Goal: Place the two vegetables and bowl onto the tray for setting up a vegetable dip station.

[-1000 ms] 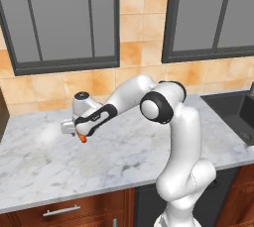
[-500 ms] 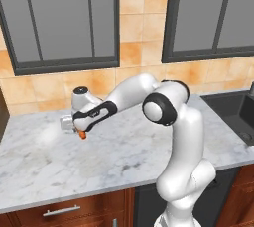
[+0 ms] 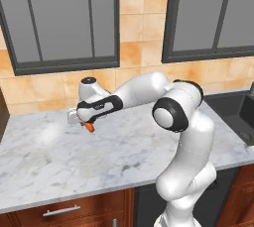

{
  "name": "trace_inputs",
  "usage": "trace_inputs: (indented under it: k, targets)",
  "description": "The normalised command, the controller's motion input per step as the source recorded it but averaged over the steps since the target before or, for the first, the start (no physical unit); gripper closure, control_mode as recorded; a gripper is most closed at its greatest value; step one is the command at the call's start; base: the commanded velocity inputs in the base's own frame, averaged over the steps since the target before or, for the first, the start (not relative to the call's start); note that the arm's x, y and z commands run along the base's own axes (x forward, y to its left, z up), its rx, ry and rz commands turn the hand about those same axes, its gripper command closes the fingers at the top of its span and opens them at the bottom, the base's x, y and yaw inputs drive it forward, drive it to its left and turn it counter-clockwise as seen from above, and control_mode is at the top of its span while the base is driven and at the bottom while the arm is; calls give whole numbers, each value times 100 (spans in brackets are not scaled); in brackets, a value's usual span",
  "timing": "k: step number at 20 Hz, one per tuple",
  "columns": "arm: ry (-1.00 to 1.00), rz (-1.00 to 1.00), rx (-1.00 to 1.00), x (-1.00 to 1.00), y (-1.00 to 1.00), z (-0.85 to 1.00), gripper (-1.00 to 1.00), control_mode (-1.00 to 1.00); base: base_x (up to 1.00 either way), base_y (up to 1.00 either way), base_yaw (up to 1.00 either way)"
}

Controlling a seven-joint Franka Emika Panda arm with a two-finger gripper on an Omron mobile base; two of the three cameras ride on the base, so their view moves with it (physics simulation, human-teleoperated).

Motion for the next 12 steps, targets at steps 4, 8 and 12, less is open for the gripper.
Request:
trace_inputs:
  k: [4,8,12]
  targets:
    - [0,9,0,-46,-46,20,100,-100,0,0,0]
    - [0,7,0,-51,-41,33,100,-100,0,0,0]
    - [1,5,-1,-61,-26,35,100,-100,0,0,0]
